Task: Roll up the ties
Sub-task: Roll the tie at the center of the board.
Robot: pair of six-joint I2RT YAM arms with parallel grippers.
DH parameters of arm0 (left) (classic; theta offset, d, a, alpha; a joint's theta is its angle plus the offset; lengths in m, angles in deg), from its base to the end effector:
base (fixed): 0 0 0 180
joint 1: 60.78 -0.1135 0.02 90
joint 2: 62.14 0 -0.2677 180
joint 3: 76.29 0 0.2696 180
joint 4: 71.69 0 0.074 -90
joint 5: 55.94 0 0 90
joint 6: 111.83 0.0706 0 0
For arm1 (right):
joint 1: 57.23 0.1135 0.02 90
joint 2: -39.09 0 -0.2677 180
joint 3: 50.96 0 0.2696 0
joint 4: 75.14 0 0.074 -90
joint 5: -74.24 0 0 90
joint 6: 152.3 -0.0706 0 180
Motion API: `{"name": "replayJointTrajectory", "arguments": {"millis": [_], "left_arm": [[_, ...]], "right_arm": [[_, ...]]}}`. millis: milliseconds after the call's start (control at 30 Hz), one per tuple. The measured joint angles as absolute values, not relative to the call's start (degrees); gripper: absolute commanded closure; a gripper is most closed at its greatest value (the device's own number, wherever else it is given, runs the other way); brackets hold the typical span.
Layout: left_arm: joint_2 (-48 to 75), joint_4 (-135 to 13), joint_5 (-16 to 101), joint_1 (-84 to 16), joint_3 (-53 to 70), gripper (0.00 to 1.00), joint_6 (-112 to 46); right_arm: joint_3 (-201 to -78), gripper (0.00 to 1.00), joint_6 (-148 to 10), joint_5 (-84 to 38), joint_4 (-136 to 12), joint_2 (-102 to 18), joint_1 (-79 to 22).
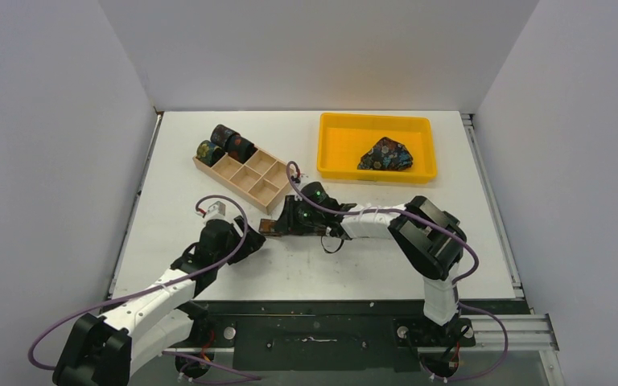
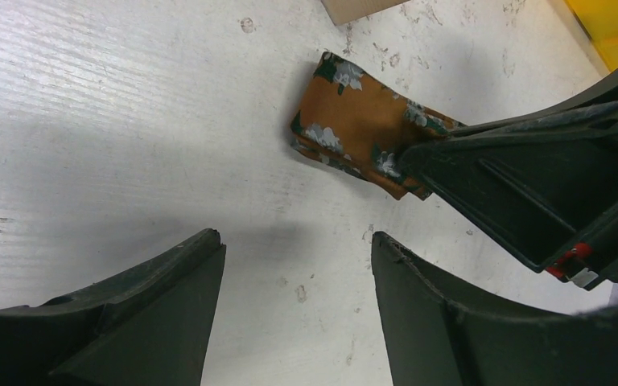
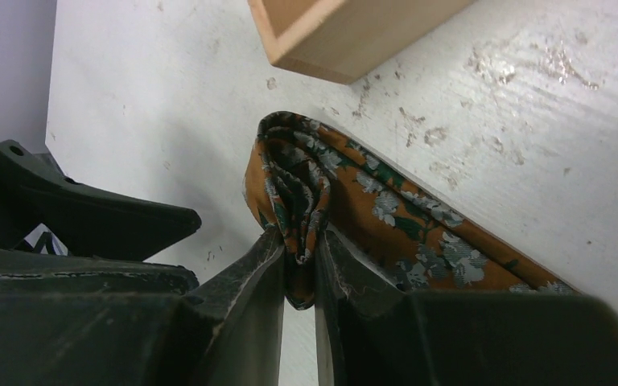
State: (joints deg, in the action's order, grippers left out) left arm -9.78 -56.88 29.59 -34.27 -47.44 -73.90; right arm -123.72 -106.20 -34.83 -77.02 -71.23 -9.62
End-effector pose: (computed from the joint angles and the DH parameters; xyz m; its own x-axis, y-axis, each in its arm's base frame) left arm 0.1967 -0.0919 0.1284 -0.6489 -0.5551 -0.5204 -0.1977 0.7835 -0.5891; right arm 0.2803 0.3413 0.1181 -0.8914 -0.0045 -0.4532 -0.3592 0.6166 0.7006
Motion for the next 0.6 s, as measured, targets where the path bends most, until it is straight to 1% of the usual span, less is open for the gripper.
{"name": "replayJointTrajectory", "arguments": {"millis": [367,600], "left_arm": [[-7.9,-58.9,30.5,-34.3,-47.9,0.36,-73.9],[-7.9,-59.1,31.1,-34.4,-48.0,0.36,-73.9]], "right_arm": [[-127.7,0.87,-98.7,-36.3,-73.5,-72.3,-10.4],[-128.7,0.84,-96.0,-38.3,-73.8,-76.1,-11.9]]}}
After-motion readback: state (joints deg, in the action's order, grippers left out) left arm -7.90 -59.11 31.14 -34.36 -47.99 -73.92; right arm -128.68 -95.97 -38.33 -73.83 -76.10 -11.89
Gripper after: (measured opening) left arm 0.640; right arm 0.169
